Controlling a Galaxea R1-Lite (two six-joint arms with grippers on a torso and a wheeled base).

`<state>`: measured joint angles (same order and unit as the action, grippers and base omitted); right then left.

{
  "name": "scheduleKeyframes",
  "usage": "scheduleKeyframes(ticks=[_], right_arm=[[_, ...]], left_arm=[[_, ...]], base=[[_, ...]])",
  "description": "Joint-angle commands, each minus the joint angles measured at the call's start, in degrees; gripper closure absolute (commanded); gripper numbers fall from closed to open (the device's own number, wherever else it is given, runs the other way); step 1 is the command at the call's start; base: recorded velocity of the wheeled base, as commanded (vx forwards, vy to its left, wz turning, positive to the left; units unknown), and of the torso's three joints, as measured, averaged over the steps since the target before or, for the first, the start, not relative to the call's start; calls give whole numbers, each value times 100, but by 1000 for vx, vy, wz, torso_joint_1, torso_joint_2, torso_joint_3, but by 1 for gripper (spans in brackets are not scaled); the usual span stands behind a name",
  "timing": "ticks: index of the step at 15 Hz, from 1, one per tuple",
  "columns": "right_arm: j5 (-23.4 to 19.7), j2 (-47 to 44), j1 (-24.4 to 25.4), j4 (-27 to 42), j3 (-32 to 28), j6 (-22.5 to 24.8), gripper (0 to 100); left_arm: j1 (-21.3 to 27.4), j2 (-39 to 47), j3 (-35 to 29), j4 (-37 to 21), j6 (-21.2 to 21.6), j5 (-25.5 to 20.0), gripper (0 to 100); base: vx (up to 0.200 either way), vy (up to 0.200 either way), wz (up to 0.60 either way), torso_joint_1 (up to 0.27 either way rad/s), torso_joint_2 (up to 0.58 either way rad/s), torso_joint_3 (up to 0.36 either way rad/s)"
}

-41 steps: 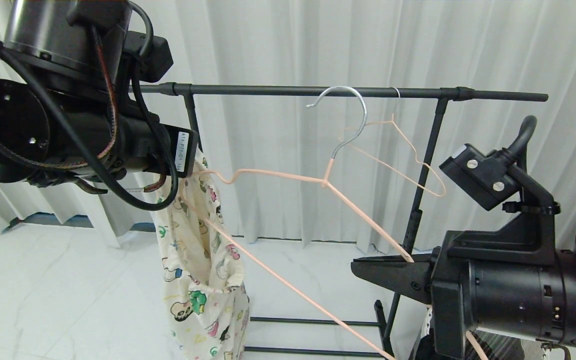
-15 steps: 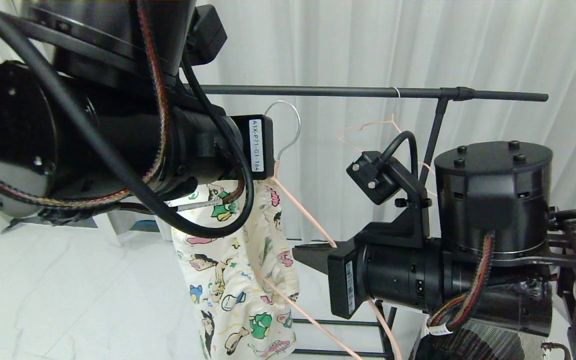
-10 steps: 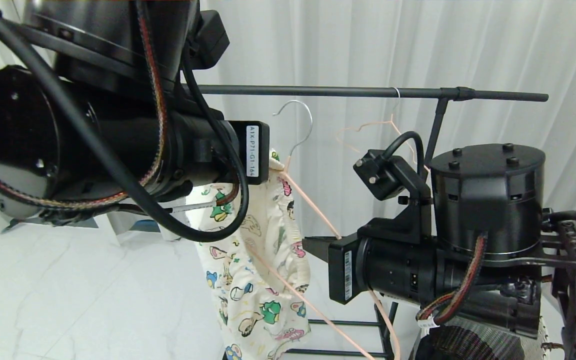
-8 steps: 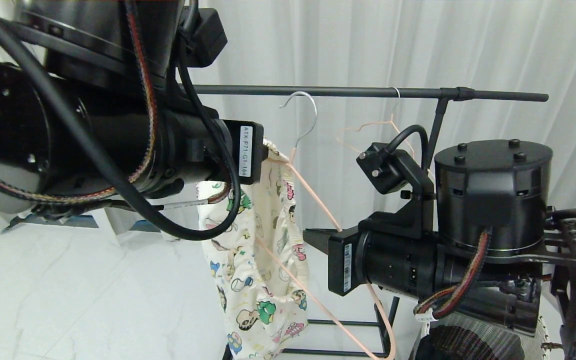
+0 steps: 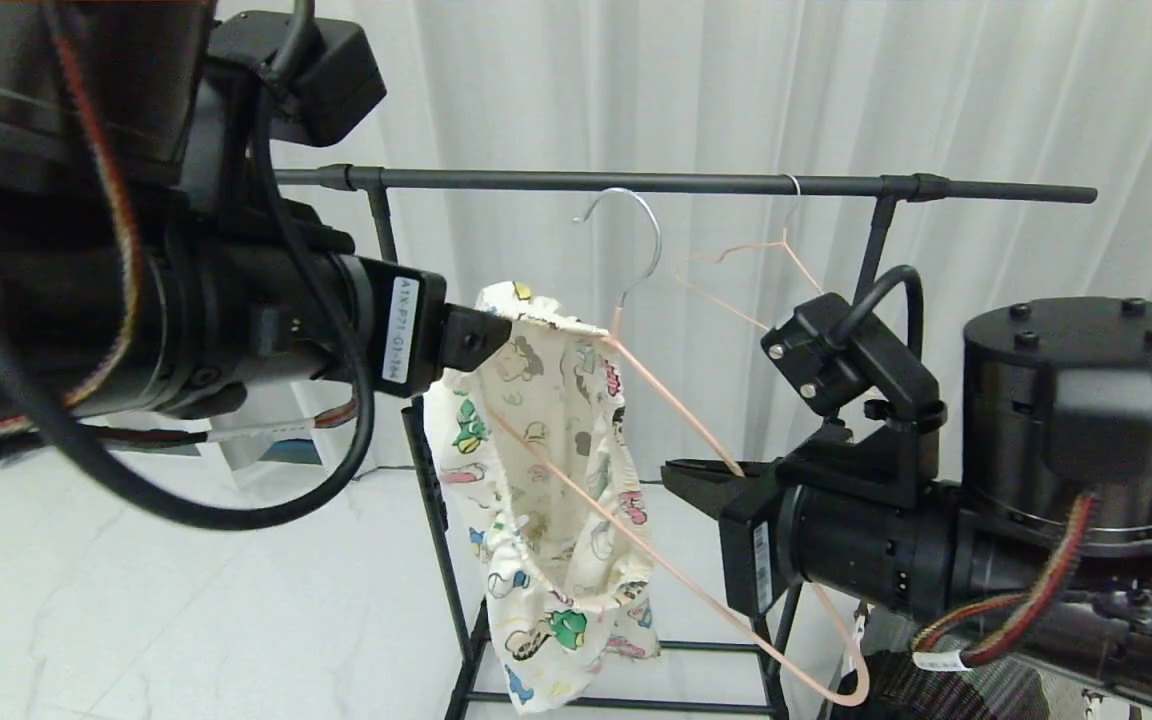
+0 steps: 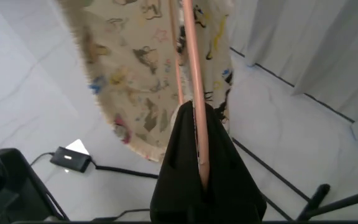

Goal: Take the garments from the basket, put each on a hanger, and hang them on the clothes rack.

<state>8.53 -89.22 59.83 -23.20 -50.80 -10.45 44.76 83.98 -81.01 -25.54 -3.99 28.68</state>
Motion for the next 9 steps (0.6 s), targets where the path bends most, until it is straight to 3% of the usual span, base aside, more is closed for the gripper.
scheduleKeyframes(ticks=[1,3,6,9], right_arm=[[-18,423,-33,0,263,78,100],[-10,511,-24,-44,378,157,100],[-10,327,134,-414,386,175,100],[-1,247,187,-581,351,175,100]], left_arm=[[-3,-514,419,14,109,-109,0],[103,-637,498,93,109,-443,0],[270,-172,410,1130,135,-478,0],[393,145,375,1156,161,-469,0]], base=[[0,0,0,0,0,0],[0,0,0,0,0,0],[0,0,0,0,0,0],[0,0,0,0,0,0]])
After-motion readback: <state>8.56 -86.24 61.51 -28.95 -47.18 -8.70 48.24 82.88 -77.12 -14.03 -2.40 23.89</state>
